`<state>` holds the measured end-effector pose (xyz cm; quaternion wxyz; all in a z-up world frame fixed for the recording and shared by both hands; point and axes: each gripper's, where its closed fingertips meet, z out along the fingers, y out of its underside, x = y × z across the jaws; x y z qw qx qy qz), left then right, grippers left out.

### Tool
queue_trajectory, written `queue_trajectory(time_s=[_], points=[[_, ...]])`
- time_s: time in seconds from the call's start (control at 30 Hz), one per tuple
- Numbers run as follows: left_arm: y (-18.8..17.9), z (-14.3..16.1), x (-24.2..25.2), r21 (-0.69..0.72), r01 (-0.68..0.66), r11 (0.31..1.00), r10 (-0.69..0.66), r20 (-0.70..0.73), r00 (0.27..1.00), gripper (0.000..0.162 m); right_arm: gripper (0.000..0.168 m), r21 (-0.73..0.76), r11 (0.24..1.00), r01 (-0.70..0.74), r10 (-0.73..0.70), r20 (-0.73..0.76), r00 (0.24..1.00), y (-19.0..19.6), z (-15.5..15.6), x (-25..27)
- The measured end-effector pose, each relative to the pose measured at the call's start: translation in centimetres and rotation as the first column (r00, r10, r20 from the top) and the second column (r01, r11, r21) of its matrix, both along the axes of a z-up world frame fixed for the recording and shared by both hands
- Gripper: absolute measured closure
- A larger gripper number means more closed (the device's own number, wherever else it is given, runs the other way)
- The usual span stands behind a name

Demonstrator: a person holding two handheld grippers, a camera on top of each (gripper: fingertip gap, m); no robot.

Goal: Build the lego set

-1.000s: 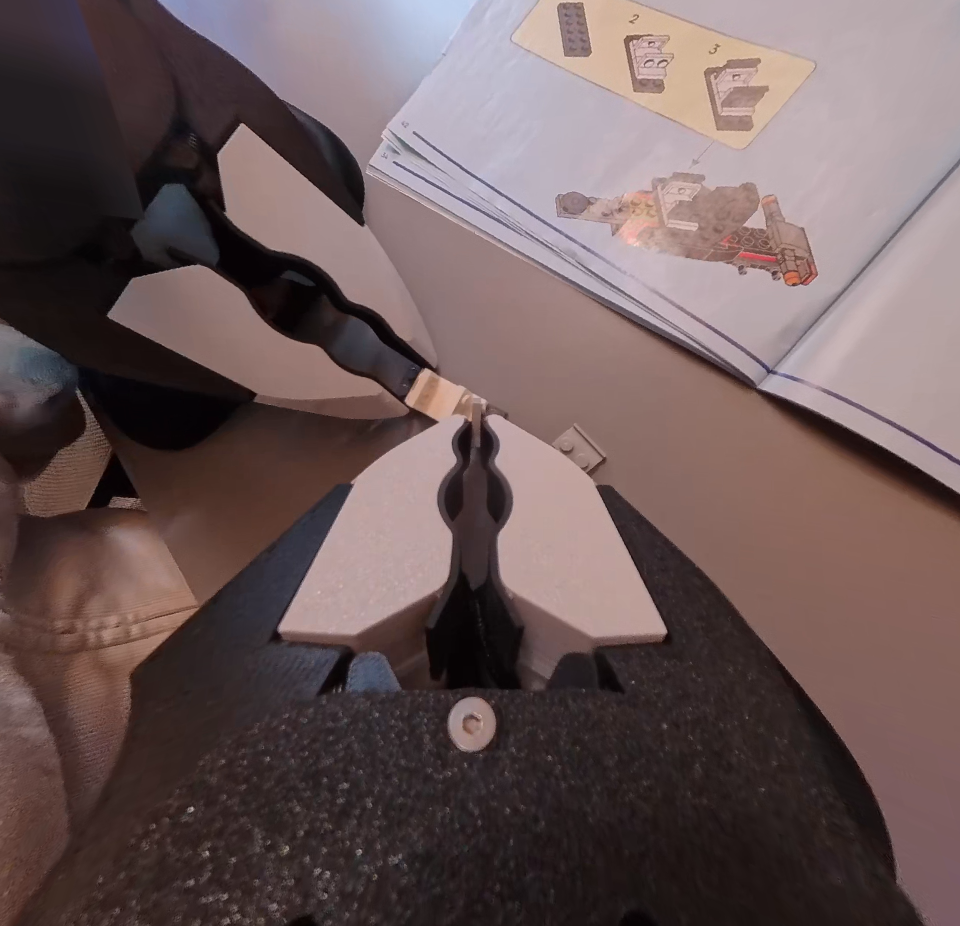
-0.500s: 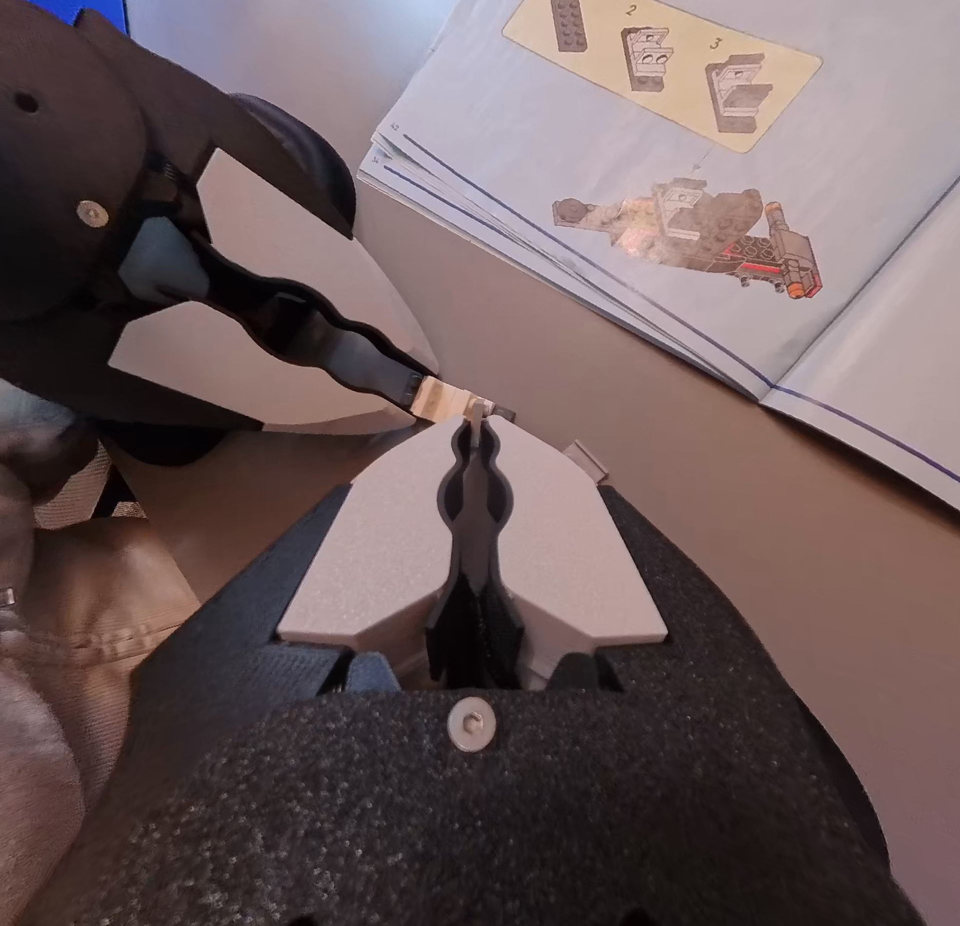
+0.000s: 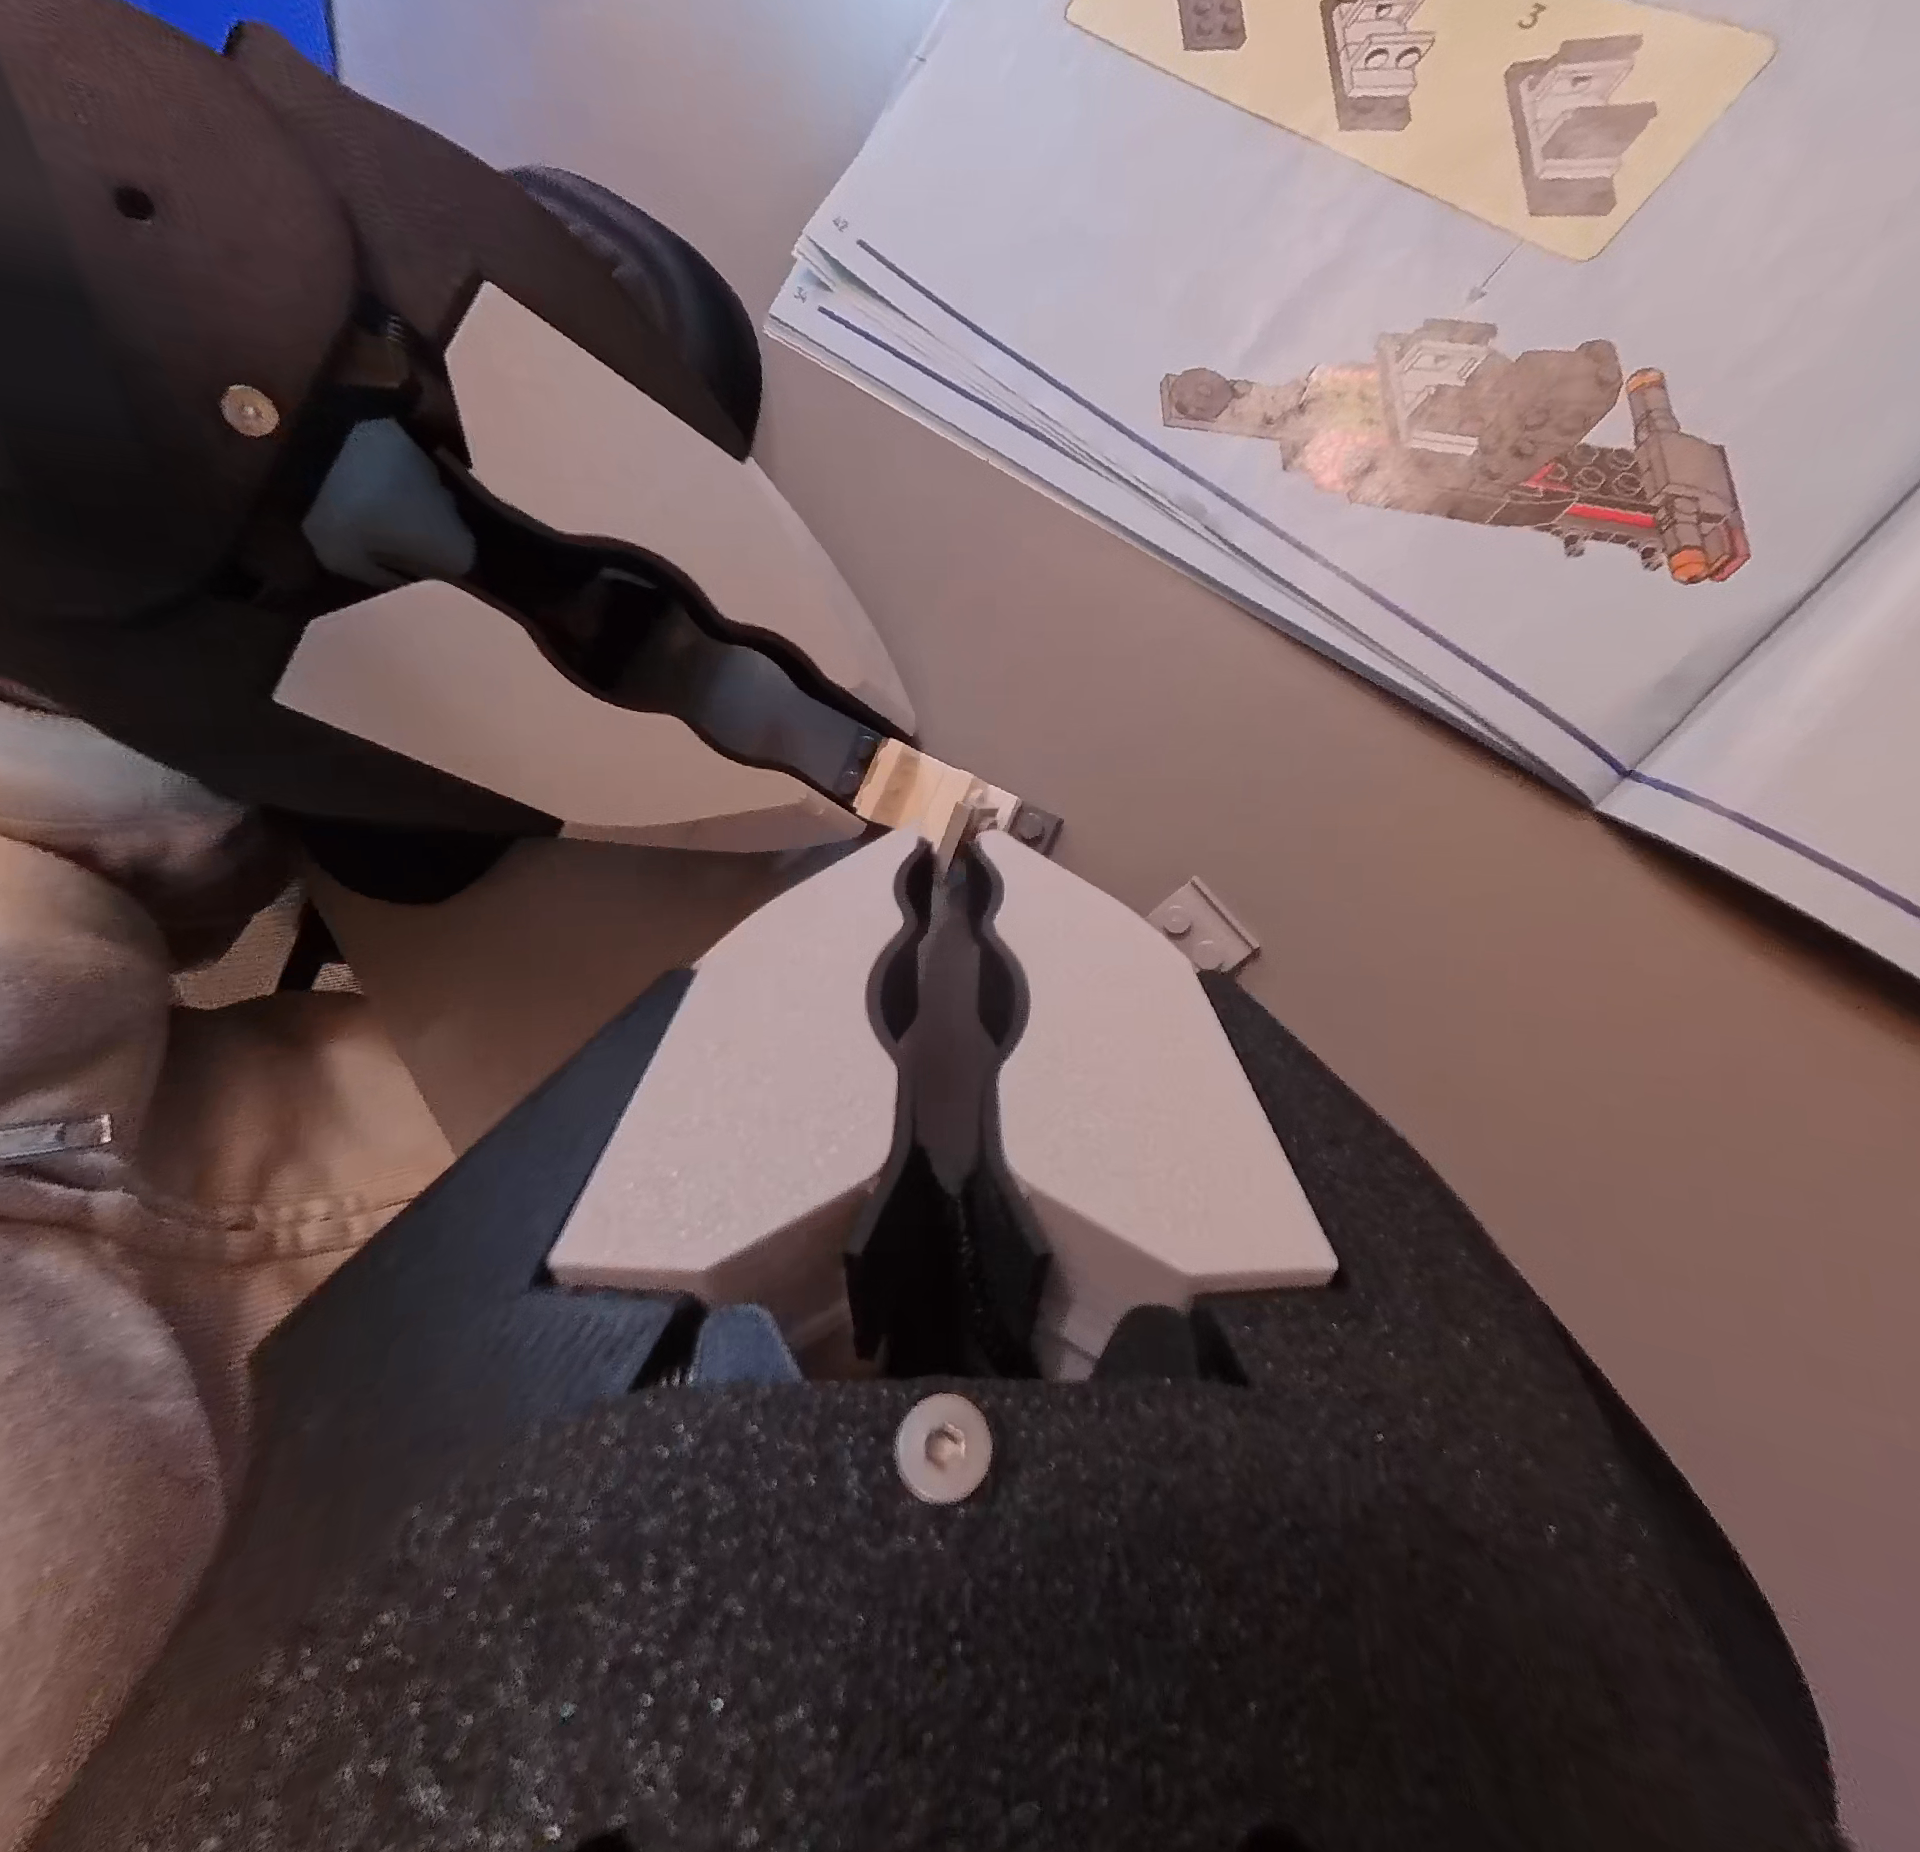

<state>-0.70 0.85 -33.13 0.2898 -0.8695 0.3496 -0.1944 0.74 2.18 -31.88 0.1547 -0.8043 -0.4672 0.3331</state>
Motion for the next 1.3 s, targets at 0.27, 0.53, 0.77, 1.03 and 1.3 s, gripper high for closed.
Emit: queue_trajectory(time_s=[0.27, 0.53, 0.77, 1.03, 1.3], points=[[0.05, 0.02, -0.05, -0.012, -0.008, 1.0, 0.008, 0.019, 1.0, 0.145, 0.159, 0.017, 1.0, -0.015, 0.016, -0.037, 0.999, -0.24, 0.34, -0.36], [0.04, 0.04, -0.05, -0.027, -0.005, 1.0, 0.006, 0.042, 0.999, 0.145, 0.164, -0.014, 1.0, -0.015, 0.014, -0.07, 0.997, -0.14, 0.21, -0.17], [0.06, 0.04, -0.04, -0.041, -0.007, 0.999, 0.009, 0.059, 0.998, 0.145, 0.164, -0.073, 0.997, -0.004, -0.004, -0.107, 0.994, -0.24, 0.23, -0.09], [0.0, 0.05, 0.05, -0.048, 0.001, 0.999, 0.003, 0.07, 0.998, 0.145, 0.166, -0.072, 0.997, -0.026, 0.017, -0.121, 0.992, -0.13, 0.31, -0.07], [-0.06, 0.05, 0.1, -0.05, 0.006, 0.999, -0.002, 0.077, 0.997, 0.145, 0.167, -0.171, 0.985, -0.016, -0.009, -0.147, 0.989, 0.14, 0.4, -0.3]])
